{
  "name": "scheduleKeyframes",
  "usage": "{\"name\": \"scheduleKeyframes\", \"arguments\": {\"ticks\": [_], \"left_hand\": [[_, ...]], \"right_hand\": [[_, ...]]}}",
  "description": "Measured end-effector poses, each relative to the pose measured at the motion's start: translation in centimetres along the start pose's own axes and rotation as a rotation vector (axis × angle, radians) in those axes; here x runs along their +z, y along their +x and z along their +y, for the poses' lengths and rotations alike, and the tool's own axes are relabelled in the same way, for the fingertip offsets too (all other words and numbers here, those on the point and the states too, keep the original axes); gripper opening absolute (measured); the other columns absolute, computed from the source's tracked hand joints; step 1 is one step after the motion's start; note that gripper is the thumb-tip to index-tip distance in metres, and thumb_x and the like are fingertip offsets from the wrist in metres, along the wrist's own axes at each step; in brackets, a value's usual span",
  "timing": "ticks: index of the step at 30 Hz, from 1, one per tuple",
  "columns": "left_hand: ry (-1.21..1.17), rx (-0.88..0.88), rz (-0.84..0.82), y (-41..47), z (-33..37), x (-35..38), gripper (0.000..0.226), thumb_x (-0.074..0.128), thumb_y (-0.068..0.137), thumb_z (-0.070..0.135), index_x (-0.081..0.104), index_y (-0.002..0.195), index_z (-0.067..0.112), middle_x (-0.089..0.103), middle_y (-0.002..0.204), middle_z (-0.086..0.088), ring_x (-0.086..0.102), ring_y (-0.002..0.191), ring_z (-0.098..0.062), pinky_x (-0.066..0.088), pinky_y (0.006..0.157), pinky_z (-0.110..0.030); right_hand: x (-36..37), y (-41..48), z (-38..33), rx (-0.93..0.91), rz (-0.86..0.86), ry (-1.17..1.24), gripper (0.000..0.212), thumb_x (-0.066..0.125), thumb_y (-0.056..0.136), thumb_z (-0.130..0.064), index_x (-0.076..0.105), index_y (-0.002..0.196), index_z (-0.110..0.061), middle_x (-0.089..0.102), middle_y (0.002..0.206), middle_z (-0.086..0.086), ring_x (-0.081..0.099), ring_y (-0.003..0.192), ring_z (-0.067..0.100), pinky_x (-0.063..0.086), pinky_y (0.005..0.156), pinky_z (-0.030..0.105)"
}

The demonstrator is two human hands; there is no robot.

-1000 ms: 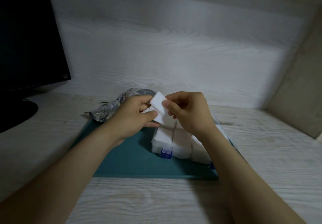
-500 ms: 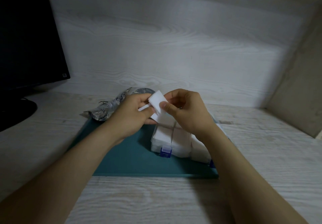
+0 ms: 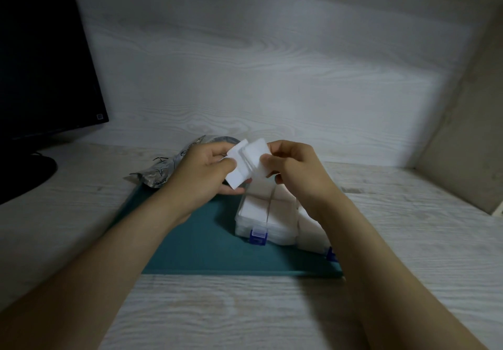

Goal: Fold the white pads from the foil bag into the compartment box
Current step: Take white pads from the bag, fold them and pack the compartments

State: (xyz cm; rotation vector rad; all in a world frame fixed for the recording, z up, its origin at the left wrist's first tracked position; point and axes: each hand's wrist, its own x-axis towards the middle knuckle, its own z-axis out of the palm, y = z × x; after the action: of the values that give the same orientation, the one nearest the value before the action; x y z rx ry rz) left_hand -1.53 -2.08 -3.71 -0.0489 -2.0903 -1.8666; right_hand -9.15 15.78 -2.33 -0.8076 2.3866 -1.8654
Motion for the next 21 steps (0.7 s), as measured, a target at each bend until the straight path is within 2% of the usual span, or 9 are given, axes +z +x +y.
{"name": "scheduleKeyframes", "arguments": {"ticks": [4,7,11,13,15,19,21], "left_hand": [[0.028,0.004,-0.066,-0.01,-0.22,0.03,0.031,0.05,0.107,-0.001,0.073,0.122,0.013,0.079,0.109,-0.012,0.08,0.096,-0.029,0.067,0.081,-0.042],[0.065,0.03,-0.098,0.05,-0.43,-0.04,0.028,0.05,0.11,0.003,0.071,0.127,0.012,0.077,0.116,-0.013,0.079,0.1,-0.027,0.066,0.084,-0.044],[0.073,0.053,-0.106,0.03,-0.54,-0.28,0.027,0.051,0.11,0.005,0.07,0.129,0.012,0.076,0.117,-0.014,0.079,0.101,-0.028,0.066,0.084,-0.045],[0.071,0.062,-0.107,0.06,-0.6,-0.3,0.028,0.052,0.11,0.005,0.069,0.13,0.012,0.075,0.118,-0.014,0.079,0.101,-0.028,0.066,0.083,-0.044],[0.066,0.06,-0.108,0.1,-0.66,-0.31,0.027,0.052,0.11,0.006,0.069,0.13,0.013,0.075,0.119,-0.014,0.078,0.102,-0.028,0.066,0.083,-0.044],[0.057,0.059,-0.105,0.04,-0.59,-0.27,0.026,0.056,0.109,0.008,0.071,0.129,0.015,0.076,0.117,-0.011,0.079,0.101,-0.027,0.066,0.083,-0.043],[0.041,0.061,-0.083,-0.01,-0.5,-0.17,0.024,0.059,0.107,0.008,0.071,0.126,0.013,0.077,0.114,-0.011,0.079,0.098,-0.027,0.067,0.08,-0.043]], "right_hand": [[0.19,-0.25,0.01,-0.049,-0.026,-0.007,0.012,0.067,0.1,-0.009,0.078,0.105,-0.01,0.079,0.094,0.005,0.068,0.077,0.004,0.052,0.069,0.013],[0.24,-0.22,0.16,-0.077,0.007,-0.035,0.011,0.071,0.099,-0.014,0.08,0.104,-0.016,0.079,0.094,0.003,0.071,0.083,0.011,0.058,0.08,0.026],[0.41,-0.1,0.32,-0.118,0.036,-0.112,0.015,0.074,0.097,-0.018,0.08,0.109,-0.025,0.078,0.097,-0.003,0.073,0.089,0.017,0.063,0.087,0.04],[0.55,-0.07,0.31,-0.134,0.036,-0.137,0.017,0.074,0.097,-0.018,0.08,0.111,-0.026,0.078,0.099,-0.006,0.073,0.09,0.016,0.063,0.087,0.043],[0.53,-0.04,0.26,-0.151,0.047,-0.155,0.016,0.074,0.097,-0.017,0.08,0.109,-0.026,0.078,0.098,-0.009,0.073,0.087,0.013,0.063,0.085,0.039],[0.33,-0.15,0.12,-0.159,0.09,-0.142,0.012,0.078,0.093,-0.014,0.079,0.104,-0.02,0.078,0.091,-0.009,0.072,0.082,0.005,0.059,0.075,0.021],[0.32,-0.15,0.13,-0.112,0.084,-0.099,0.012,0.078,0.093,-0.013,0.077,0.102,-0.02,0.079,0.092,-0.006,0.074,0.086,0.007,0.059,0.077,0.021]]}}
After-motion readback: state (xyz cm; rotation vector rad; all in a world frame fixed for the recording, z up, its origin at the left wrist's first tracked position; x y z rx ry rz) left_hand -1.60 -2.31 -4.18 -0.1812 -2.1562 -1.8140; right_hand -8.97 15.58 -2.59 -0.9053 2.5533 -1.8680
